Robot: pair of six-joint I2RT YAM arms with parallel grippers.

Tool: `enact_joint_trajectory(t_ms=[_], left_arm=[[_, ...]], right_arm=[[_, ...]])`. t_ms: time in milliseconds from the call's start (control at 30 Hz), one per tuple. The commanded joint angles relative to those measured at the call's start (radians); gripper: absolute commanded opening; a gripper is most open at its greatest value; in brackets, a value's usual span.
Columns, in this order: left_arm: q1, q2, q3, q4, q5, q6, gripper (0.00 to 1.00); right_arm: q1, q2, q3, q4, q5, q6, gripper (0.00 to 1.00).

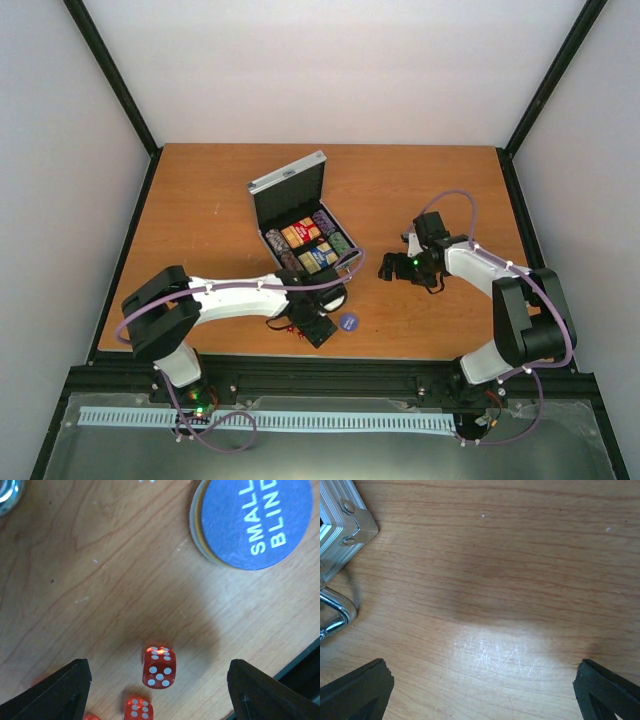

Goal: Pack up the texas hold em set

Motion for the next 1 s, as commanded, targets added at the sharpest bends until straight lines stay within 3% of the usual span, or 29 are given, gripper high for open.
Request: enact_joint_trajectory(t_ms=[0,133,333,467,733,967], left_arm=[[-0.011,0.008,-0.024,0.042,-0.025,-0.015,0.77],[-0.011,0.021,-0.032,0.050,-0.028,-0.009,0.47],[-0.011,0.042,-0.029,0.062,-0.025,0.006,0.26],[-0.011,0.047,-0.019,0.051,-0.030,0.009,0.03],[0.014,-0.010,0.088,-0.066,-0.097,0.061,0.01],[0.163,-0.001,0.225,-0.120,-0.127,0.171,0.01]], right_arm=[[-0.007,-0.020,-0.007,0.003,0.001,-0.003,1.00],[-0.007,-0.014,-0.004,0.002,0.003,-0.003,1.00],[-0.007,-0.011,-0.001,0.004,0.004,-0.003,1.00],[-0.007,-0.004,0.000,0.008,0.005,-0.001,1.00],[-0.007,0.013,0.007,0.013,0.006,-0.002,1.00],[-0.007,0.025,0.018,0.019,0.007,0.001,1.00]])
